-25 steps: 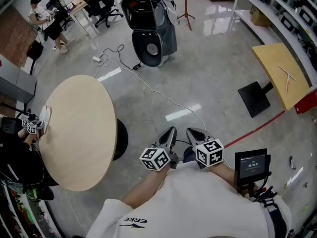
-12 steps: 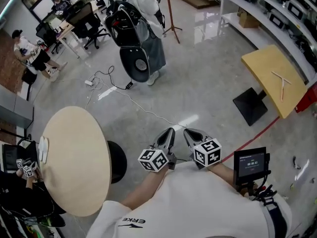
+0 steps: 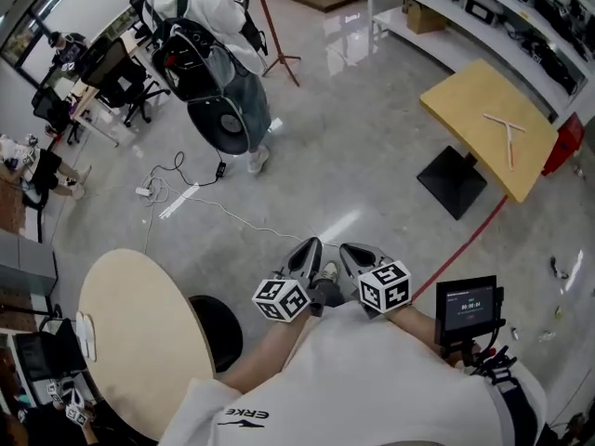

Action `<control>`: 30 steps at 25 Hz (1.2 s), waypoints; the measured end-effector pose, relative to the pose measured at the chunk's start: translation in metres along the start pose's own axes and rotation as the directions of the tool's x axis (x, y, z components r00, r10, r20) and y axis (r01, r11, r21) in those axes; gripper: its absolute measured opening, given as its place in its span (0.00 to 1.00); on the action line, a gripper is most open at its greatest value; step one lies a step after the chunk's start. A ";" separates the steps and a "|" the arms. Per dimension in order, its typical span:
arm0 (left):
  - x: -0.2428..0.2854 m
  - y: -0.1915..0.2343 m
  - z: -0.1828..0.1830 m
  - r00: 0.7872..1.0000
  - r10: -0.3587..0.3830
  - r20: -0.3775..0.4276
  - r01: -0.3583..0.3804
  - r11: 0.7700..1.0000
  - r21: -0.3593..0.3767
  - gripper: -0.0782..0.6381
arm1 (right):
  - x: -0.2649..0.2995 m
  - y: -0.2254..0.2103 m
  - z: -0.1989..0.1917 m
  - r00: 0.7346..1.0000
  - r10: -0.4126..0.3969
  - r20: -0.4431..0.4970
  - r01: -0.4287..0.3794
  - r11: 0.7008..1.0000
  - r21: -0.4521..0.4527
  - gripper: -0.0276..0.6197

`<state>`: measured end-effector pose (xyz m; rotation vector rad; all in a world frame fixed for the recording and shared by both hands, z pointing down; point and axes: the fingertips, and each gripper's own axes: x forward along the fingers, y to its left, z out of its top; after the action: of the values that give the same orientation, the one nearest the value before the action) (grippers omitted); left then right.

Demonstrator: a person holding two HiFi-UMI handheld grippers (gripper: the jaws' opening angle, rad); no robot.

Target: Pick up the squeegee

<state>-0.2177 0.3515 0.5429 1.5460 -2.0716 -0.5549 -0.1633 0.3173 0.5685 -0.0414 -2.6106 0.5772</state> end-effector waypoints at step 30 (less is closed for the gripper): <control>0.214 -0.030 -0.017 0.711 -0.526 -0.467 0.605 0.796 0.024 0.12 | -0.003 -0.168 0.066 0.744 -0.652 0.145 0.574 0.735 0.361 0.05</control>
<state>-0.2353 0.1373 0.5692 2.1993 -1.3051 -0.1847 -0.1781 0.1380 0.5823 1.0395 -2.5139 0.7415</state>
